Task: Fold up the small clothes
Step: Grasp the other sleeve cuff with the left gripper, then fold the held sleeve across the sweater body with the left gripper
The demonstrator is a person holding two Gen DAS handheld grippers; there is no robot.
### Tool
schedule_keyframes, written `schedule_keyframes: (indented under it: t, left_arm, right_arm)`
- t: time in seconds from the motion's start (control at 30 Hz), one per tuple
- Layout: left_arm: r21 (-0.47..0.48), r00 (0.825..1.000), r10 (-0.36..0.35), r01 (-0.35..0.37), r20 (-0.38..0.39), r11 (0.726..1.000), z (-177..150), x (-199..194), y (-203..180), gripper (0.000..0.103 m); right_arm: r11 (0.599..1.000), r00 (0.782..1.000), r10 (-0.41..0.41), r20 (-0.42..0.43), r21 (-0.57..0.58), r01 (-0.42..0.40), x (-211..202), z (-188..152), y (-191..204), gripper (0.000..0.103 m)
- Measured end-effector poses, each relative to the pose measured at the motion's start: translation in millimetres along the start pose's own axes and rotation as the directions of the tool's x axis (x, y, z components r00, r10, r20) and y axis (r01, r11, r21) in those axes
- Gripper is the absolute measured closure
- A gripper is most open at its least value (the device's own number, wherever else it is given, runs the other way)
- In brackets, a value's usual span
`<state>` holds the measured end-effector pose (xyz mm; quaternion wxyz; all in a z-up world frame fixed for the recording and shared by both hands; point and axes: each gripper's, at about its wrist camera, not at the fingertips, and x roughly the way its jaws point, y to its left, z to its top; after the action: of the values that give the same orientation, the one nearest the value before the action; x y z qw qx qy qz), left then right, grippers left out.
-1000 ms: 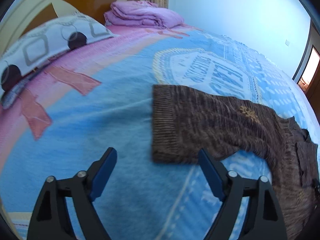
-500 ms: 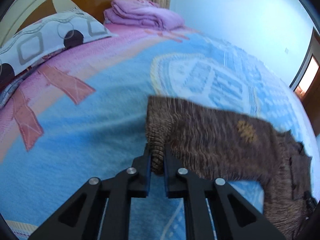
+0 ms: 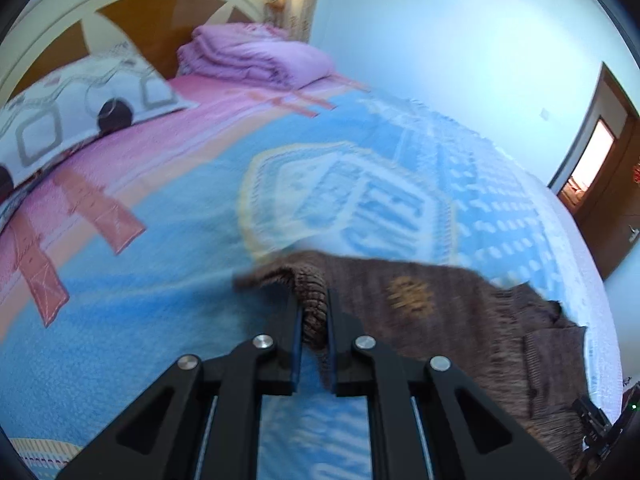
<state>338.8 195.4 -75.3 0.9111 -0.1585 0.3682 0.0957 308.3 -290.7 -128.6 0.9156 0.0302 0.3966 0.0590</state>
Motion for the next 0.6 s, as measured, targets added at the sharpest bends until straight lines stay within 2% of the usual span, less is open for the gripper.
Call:
schedule_keyframes:
  t: [0.2,0.37,0.53,0.6]
  left_arm:
    - [0.057,0.994,-0.104,0.101,0.043,0.993,14,-24,-64,0.092]
    - [0.118,0.983,-0.175,0.167,0.056,0.979,5,-38,-125,0.092]
    - [0.239,0.971,-0.238,0.224,0.031,0.945,-38,-37,-209,0.092]
    - [0.301,0.972,-0.233,0.219,0.012,0.928,-62,-28,-242,0.092]
  right_arm:
    - [1.0,0.999,0.01,0.035,-0.006,-0.01,-29,-2,-10,0.04]
    - [0.999,0.999,0.024,0.033,-0.021,-0.024,-47,-11,-15,0.039]
    - [0.999,0.999,0.03,0.019,-0.016,-0.029,-50,-26,-21,0.038]
    - [1.0,1.0,0.026,0.013,-0.007,-0.026,-47,-32,-25,0.038]
